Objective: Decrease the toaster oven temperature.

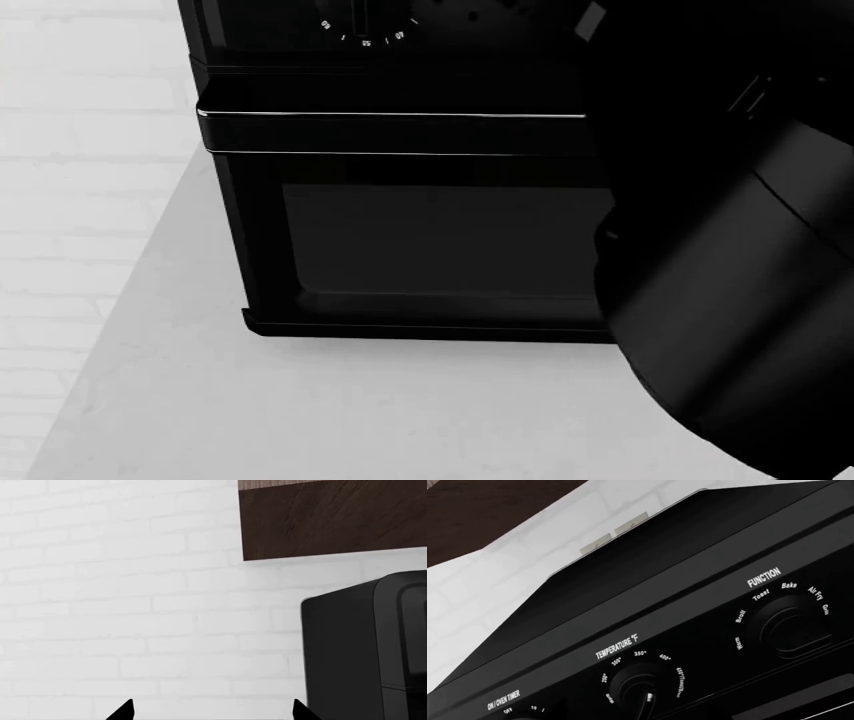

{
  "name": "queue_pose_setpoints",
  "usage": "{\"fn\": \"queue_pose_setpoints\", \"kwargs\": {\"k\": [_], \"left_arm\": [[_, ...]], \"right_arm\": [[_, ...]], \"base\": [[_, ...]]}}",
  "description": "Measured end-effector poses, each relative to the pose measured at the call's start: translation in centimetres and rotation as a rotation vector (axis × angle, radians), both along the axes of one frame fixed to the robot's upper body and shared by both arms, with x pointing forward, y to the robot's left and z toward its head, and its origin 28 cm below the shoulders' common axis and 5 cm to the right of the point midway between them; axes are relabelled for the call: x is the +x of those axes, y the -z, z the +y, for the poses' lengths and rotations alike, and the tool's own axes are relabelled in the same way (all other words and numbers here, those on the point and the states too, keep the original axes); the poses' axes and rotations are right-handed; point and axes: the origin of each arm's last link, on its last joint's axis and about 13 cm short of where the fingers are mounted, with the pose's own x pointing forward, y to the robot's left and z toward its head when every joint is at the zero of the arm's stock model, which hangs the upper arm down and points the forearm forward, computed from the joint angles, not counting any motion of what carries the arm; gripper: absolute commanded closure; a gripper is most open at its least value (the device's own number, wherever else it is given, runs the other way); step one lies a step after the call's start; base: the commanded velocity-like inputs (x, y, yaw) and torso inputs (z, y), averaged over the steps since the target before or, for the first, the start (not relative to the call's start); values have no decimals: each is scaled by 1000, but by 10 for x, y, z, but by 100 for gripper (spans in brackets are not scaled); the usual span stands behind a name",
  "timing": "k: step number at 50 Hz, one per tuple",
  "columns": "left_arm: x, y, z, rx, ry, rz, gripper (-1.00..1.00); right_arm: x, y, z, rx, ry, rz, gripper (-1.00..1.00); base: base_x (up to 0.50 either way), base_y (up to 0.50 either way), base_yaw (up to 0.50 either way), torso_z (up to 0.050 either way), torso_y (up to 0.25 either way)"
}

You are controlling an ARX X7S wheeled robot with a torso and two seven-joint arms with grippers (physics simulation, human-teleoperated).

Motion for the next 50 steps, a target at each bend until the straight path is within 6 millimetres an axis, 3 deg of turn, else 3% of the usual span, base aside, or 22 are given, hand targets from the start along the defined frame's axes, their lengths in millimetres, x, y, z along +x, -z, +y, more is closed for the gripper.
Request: {"fn": "queue_pose_setpoints", "kwargs": {"k": [50], "left_arm": [[0, 3, -2, 18, -2, 11, -100]], "right_arm": [[18, -3, -5, 22, -26, 22, -100]], "base": [[0, 0, 0, 0, 0]]}}
